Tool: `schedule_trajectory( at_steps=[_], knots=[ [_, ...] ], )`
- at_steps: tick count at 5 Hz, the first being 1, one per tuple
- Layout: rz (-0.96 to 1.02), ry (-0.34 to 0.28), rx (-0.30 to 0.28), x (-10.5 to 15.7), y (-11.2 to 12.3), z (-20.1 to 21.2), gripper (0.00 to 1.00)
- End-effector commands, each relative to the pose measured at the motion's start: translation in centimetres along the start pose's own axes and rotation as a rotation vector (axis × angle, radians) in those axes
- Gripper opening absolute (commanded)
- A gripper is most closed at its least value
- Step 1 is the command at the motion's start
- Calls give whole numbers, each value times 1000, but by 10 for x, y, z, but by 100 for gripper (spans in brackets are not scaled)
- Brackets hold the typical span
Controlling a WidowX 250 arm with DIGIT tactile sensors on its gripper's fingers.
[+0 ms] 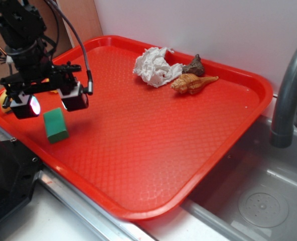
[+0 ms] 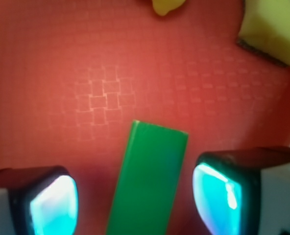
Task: Grab the green block.
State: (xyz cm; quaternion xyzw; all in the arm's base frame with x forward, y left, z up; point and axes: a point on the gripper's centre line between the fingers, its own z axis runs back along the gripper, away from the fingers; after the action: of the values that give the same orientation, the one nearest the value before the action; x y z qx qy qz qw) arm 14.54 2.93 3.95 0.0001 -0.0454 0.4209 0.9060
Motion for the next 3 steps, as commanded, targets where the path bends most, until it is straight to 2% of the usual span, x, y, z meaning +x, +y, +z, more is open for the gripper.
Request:
schedule_trajectory(
  at_steps=[1,2,3],
  knots=[
    [-4,15,28,-8,8,-14,100],
    [-5,22,40,-9,9,-18,100],
    [-29,37,55,-10,8,-23,0]
  ],
)
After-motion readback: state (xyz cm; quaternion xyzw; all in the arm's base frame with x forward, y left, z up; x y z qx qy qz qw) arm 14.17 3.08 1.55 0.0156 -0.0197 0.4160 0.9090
